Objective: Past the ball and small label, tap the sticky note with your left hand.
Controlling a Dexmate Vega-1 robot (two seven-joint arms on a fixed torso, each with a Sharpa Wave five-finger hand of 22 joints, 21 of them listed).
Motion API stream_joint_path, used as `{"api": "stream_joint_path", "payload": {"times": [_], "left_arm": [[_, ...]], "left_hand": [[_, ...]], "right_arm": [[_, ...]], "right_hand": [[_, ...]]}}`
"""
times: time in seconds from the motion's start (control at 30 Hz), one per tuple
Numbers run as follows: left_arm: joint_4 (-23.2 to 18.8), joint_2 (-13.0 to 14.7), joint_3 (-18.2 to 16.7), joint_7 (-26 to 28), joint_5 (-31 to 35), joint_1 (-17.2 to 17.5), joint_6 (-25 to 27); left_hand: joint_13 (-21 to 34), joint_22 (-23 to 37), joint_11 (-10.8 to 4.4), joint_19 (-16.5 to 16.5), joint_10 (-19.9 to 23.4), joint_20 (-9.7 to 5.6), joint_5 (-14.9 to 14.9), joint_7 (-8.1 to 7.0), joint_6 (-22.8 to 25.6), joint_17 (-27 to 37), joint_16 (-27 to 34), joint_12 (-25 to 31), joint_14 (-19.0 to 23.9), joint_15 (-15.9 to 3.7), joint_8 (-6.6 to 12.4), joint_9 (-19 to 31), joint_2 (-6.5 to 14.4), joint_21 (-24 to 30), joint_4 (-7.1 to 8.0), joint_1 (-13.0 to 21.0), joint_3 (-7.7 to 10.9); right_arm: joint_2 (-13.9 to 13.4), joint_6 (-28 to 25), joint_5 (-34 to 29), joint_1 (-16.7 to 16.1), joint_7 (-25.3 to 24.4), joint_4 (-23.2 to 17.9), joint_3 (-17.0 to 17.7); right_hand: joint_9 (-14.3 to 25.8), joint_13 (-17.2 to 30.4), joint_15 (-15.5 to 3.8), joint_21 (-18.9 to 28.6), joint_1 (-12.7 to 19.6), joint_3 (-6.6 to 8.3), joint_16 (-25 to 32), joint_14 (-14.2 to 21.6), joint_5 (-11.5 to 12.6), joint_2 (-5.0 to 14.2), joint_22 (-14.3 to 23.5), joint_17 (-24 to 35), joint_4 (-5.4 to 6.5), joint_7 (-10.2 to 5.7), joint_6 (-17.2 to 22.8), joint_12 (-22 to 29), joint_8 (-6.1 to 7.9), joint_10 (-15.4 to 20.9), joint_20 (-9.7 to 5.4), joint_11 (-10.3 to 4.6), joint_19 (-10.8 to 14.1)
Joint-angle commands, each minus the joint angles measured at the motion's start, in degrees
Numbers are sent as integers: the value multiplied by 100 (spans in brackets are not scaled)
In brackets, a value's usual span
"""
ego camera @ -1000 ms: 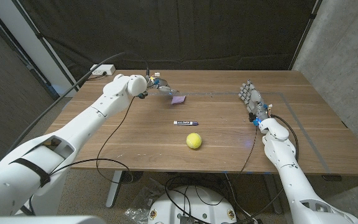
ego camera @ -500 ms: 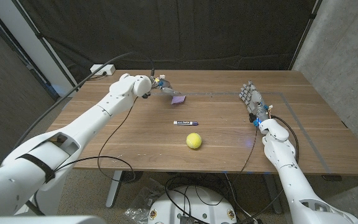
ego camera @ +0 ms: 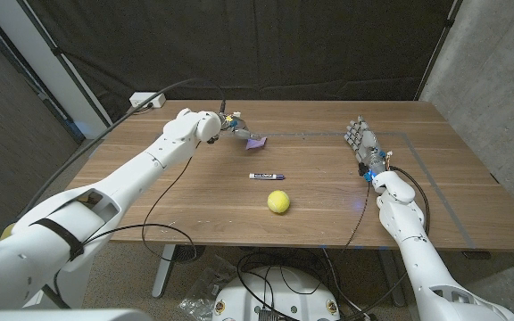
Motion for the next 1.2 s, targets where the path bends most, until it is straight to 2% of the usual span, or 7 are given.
{"api": "stream_joint_path", "payload": {"times": [0.03, 0.43, 0.6, 0.7, 0.9, 1.13, 1.2], "left_arm": [[155, -52, 171, 26, 162, -57, -27], [391, -145, 300, -11, 165, -179, -169], [416, -116, 297, 69, 69, -189, -383], [417, -77, 265, 215, -3, -163, -547], [320, 21, 140, 509, -135, -58, -815], [315, 47, 56, 611, -229, -11, -983], [275, 71, 53, 689, -184, 16, -1010]], "left_hand": [[-4, 16, -19, -597, -54, -35, 43, -9, -67, 8, -39, -30, -52, -176, -46, -1, 49, -17, 9, -29, -35], [-4, 24, -68, -658, -223, -41, 85, -69, -226, 10, -88, -134, -145, -174, -175, -1, 78, -76, 29, -99, -83], [-4, 25, -64, -633, 20, -48, 119, -71, 63, 8, -66, -68, -73, -195, -110, 0, 93, -99, 27, -131, -119], [-3, 23, -36, -569, 335, -74, 163, -52, 420, 1, -36, 1, 50, -249, -36, 3, 106, -121, 9, -141, -155], [7, -1, -5, -282, 1528, -107, 334, 68, 1707, -11, 130, 168, 811, -427, 238, 17, 155, -220, -83, -29, -229], [10, -5, 23, -195, 1865, -124, 385, 112, 2027, -8, 186, 190, 1087, -492, 297, 17, 183, -260, -104, 27, -234], [13, -6, 87, -171, 2097, -134, 406, 204, 2205, -4, 206, 221, 1204, -521, 330, 18, 198, -290, -107, 45, -242]], "right_arm": [[19, 50, 27, -28, -10, 13, 21], [8, 61, 35, -95, -51, -70, 41], [15, 84, 45, -107, -80, -80, 57], [20, 98, 48, -105, -92, -74, 60], [36, 125, 56, -114, -115, -75, 60], [46, 170, 52, -121, -147, -64, 58], [54, 185, 56, -126, -161, -66, 62]], "right_hand": [[24, 33, 46, -14, -48, -16, 17, 1, -18, -3, 29, 19, 8, 3, 27, -8, -15, 43, 3, 15, -35], [24, 33, 52, -15, -114, -42, 21, 0, -21, -19, 31, 26, 43, 7, 30, -7, -18, 54, -8, 16, -40], [24, 33, 59, -15, -127, -46, 21, 1, -20, -21, 31, 26, 48, 12, 29, -8, -20, 57, -10, 20, -42], [24, 34, 57, -15, -133, -48, 22, 4, -19, -22, 32, 24, 50, 16, 27, -5, -22, 66, -11, 20, -43], [24, 34, 49, -12, -140, -49, 23, 13, -16, -23, 32, 21, 51, 19, 21, -9, -26, 62, -17, 27, -37], [25, 34, 48, -10, -154, -52, 24, 18, -14, -24, 33, 19, 55, 18, 1, -8, -35, 69, -21, 24, -33], [25, 34, 47, -10, -157, -51, 23, 20, -12, -23, 33, 18, 56, 21, -4, -8, -37, 71, -22, 27, -33]]}}
